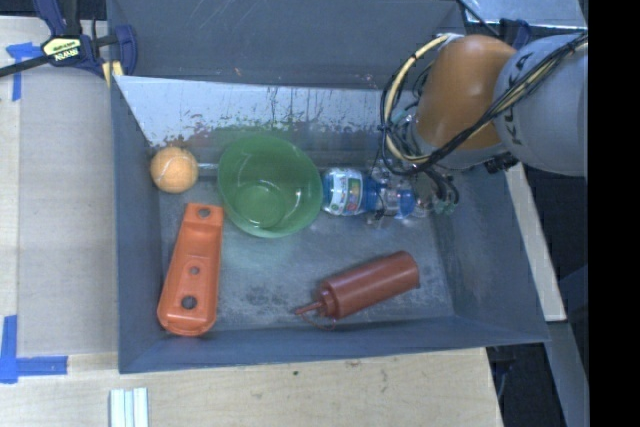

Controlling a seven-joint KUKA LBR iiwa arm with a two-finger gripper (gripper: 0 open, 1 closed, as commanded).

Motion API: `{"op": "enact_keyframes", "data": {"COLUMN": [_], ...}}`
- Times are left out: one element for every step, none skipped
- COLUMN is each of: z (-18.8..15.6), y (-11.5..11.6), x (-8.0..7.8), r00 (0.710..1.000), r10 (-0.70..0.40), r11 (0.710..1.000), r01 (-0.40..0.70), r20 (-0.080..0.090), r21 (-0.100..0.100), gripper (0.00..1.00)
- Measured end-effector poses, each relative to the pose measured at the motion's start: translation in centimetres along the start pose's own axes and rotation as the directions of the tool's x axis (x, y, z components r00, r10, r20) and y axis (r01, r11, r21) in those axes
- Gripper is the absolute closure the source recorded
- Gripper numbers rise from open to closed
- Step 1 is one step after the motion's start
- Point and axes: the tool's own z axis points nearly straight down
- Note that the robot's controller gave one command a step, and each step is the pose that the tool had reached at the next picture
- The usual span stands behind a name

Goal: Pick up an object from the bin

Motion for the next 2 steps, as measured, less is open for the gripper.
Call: {"op": "enact_keyframes", "data": {"z": [-11.86, -11.86], "y": [-0.1, -0.1], "x": [0.01, 0.01], "r00": [1.0, 1.0], "r10": [0.029, 0.029], "r11": [1.0, 1.0], "r01": [-0.029, -0.029], "r20": [0.003, 0.003], "r21": [0.0, 0.0], "gripper": [1.0, 1.0]}}
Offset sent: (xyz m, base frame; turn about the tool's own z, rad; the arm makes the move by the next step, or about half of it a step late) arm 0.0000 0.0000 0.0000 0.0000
